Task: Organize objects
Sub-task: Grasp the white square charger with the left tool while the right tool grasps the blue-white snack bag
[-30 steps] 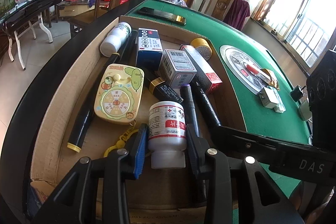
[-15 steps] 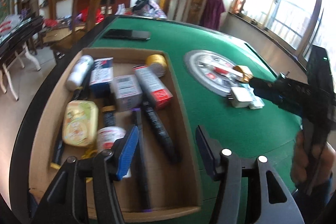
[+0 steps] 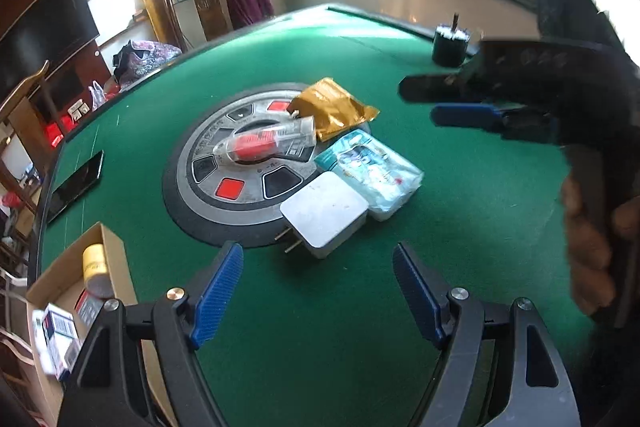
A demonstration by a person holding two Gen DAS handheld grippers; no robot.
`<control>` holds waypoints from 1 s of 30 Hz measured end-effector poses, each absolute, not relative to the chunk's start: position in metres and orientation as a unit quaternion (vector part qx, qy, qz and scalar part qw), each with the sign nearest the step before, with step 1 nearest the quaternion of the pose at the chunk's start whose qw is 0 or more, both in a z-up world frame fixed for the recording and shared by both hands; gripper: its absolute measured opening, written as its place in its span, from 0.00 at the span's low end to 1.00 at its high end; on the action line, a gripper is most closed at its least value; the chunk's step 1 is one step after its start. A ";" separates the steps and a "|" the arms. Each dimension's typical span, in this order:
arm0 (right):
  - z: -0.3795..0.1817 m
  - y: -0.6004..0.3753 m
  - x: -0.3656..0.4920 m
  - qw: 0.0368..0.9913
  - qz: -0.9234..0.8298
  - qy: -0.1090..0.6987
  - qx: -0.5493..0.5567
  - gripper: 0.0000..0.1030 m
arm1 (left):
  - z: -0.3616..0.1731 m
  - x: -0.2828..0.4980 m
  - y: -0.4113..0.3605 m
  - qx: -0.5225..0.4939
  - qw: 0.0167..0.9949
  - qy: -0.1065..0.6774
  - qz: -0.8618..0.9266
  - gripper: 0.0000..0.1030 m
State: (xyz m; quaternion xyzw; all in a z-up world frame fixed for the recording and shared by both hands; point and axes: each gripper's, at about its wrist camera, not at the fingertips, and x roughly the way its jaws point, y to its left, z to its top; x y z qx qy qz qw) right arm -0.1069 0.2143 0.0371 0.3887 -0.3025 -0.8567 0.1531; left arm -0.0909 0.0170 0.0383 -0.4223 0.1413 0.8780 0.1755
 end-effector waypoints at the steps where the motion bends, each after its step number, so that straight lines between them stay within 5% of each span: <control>1: 0.036 0.216 -0.107 0.154 -0.853 -0.309 0.391 0.49 | 0.034 -0.097 0.018 -0.430 0.188 0.148 0.871 0.75; 17: 0.022 0.222 -0.110 0.155 -0.830 -0.355 0.400 0.49 | 0.006 -0.139 0.041 -0.445 0.189 0.163 0.860 0.75; 20: 0.021 0.221 -0.110 0.155 -0.830 -0.353 0.403 0.49 | 0.003 -0.138 0.044 -0.446 0.180 0.164 0.861 0.73; 22: 0.021 0.221 -0.111 0.154 -0.831 -0.351 0.403 0.49 | 0.004 -0.133 0.045 -0.442 0.181 0.157 0.864 0.62; 30: 0.020 0.215 -0.112 0.153 -0.836 -0.329 0.412 0.49 | 0.005 -0.100 0.036 -0.467 0.099 0.086 0.875 0.61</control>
